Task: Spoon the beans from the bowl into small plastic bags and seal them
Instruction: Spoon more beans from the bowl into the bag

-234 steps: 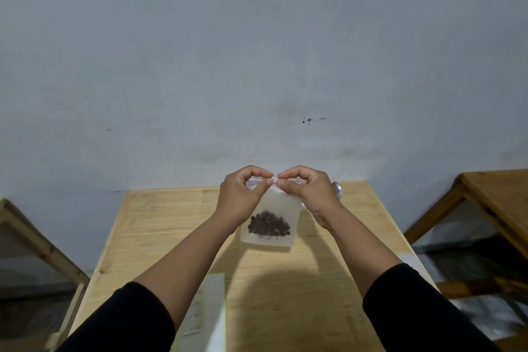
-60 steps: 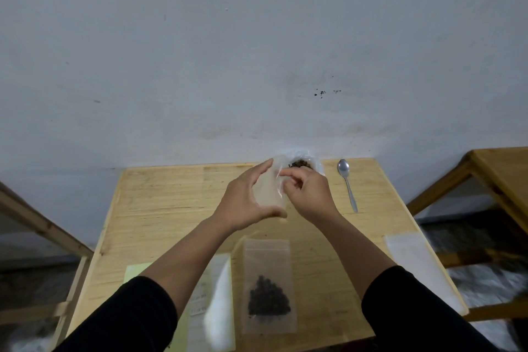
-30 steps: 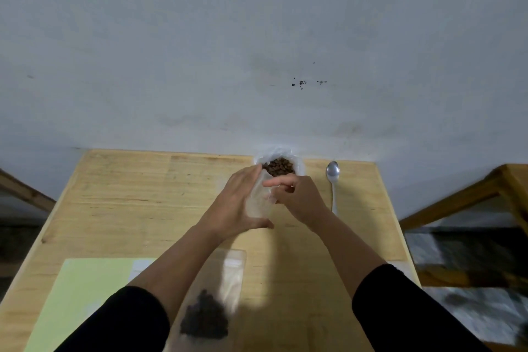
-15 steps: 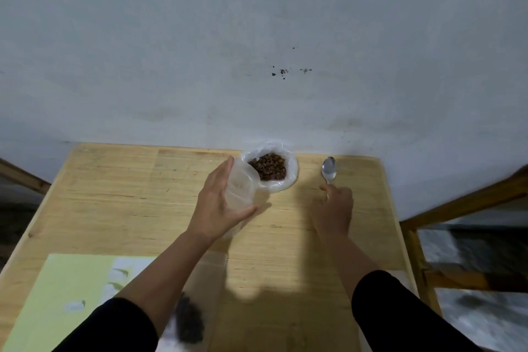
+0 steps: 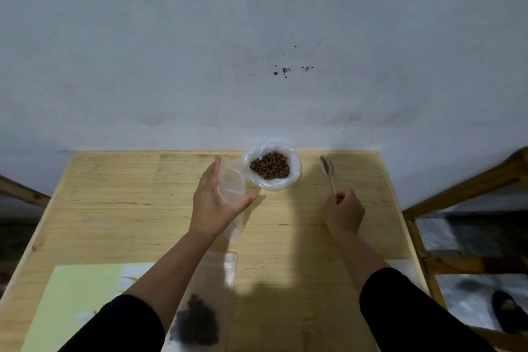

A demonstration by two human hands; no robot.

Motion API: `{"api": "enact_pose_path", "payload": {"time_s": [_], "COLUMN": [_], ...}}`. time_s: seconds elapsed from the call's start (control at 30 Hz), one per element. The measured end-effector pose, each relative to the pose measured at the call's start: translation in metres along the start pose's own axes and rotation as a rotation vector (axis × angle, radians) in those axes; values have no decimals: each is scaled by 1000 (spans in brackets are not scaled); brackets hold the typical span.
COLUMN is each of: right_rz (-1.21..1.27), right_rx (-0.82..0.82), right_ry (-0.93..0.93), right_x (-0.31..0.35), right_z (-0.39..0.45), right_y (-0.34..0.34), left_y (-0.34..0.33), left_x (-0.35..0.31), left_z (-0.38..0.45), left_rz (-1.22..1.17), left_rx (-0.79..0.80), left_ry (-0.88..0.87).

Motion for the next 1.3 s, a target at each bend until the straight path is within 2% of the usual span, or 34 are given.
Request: {"api": "enact_pose_path", "payload": {"time_s": [0.13,0.23,0.3,0.4,0.5,0.67,0.77,0.9,1.0,1.13,1.3], "right_rz": [231,413,503,479,419,246,208,450,685,794,841], "right_rx": [-24,87,151,127,73,-21,42,211,266,278,298], "right_ry": [2,43,151,376,418,328,293,4,-204,-295,-299], "right_x": [20,38,55,82,85,72,68,51,34,28,37], "right_z": [-15,-28,-40,-59,-64,-45,-36,-21,-12,-8,-8], "right_y": [19,22,27,35,30,7,-12,-39,-51,-53,-34], "left_y": [0,-1,-2,-6,-9,-15,-18,-25,-29,-32,-35], "left_x": [4,7,9,13,16,17,16,14,14,13,9], "left_z": [3,5,6,7,7,4,4,5,3,4,4], "left_rz": [-46,-61,-65,-77,-89,-94,-89,-79,-81,-73,-76], "left_rx": [32,55,69,87,113,171,186,199,202,193,206], "left_ry": [8,5,2,3,-1,-35,-34,-15,-13,-19,-15]}}
Point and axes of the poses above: each hand's wrist, its own z-axis towards the middle knuckle, its own y-axis out of the back of the hand, x = y × z, the point moved 7 cm from there along z, towards the middle knuckle, and after that the axes turned 9 degrees about -y, right-handed, at the moved point
